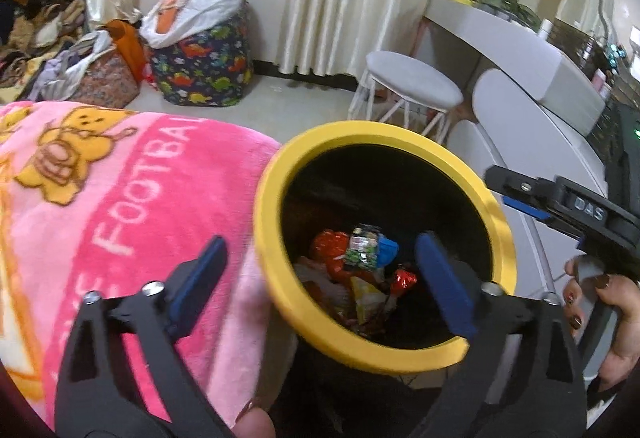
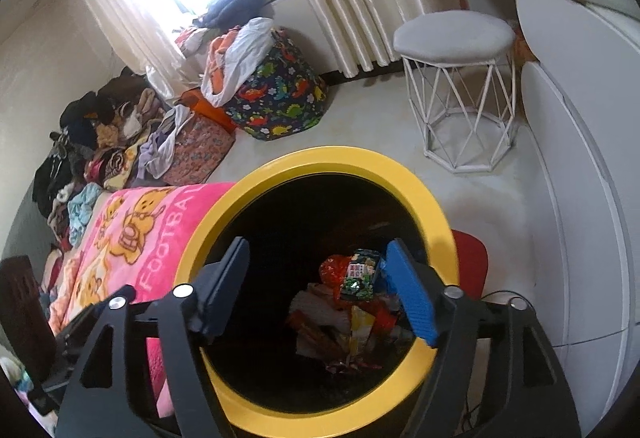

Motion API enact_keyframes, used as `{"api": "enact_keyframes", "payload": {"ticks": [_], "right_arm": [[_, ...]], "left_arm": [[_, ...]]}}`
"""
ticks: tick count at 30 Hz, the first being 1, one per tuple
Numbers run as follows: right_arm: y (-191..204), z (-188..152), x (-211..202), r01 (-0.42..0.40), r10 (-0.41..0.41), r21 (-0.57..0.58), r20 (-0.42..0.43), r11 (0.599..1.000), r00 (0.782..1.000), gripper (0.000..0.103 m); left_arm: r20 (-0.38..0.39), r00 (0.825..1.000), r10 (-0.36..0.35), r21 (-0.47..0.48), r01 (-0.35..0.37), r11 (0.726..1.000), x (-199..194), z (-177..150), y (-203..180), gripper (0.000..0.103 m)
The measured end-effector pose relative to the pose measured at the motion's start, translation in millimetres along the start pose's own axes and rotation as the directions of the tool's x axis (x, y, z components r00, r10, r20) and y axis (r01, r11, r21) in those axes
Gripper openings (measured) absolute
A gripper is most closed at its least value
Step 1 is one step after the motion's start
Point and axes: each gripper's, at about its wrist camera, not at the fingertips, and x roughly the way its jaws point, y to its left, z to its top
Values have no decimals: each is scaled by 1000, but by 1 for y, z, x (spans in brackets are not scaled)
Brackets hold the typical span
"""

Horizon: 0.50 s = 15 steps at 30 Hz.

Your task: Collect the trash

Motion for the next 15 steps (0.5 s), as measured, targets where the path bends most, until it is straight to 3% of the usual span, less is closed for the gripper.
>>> {"api": "enact_keyframes", "payload": {"ticks": [3,9,15], "right_arm": [[14,-4,-7,7,-6,-28,15,1000,1000,84],[48,-19,-22,14,-7,-105,65,994,998,93],[83,-41,-37,14,9,-150,153,989,988,97]], "left_arm": [[21,1000,22,-29,-21,999,-14,-1,12,92],[70,993,99,-76,-94,993,-41,-7,36,92],[143,968,205,-127,-188,974,-77,-19,64,92]]}}
